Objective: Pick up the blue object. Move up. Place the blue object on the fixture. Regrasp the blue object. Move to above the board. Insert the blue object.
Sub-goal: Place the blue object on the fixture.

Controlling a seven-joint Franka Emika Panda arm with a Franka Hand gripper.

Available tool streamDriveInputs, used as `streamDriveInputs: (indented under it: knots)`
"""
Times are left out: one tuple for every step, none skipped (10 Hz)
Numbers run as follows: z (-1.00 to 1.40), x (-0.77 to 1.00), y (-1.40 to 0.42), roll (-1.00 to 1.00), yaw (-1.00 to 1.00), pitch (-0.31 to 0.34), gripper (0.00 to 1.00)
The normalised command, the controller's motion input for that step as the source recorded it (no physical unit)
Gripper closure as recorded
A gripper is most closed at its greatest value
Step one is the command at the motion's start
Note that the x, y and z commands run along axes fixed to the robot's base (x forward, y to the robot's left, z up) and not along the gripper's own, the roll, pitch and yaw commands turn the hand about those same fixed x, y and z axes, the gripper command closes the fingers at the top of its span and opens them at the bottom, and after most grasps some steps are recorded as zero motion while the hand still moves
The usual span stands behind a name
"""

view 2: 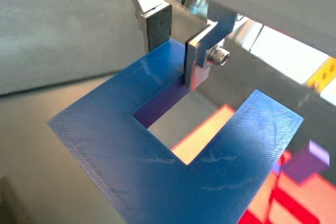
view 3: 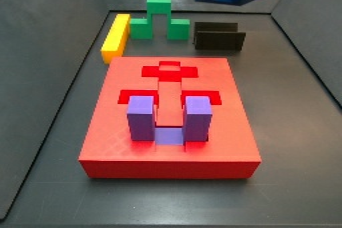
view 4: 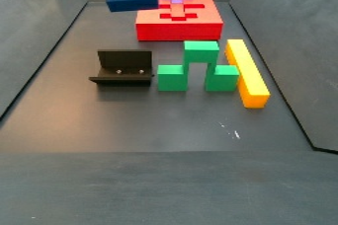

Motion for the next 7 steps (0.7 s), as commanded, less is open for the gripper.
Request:
streamDriveInputs:
  knots:
    - [0.0,0.5,0.01,-0.92,0.07,-0.217,1.0]
    - [0.04,0.56,0.07,-0.88,0.05,-0.123,1.0]
    - [0.24,0.63,0.29,-0.74,0.05,0.0,1.0]
    - [0.28,0.68,0.4,-0.55,0.02,0.143,1.0]
    - [0.19,0.71,0.5,-0.36,0.0,0.226,1.0]
    - [0.05,0.72,0.55,-0.3,0.0,0.217,1.0]
    - [0.0,0.69,0.62,-0.14,0.0,0.214,1.0]
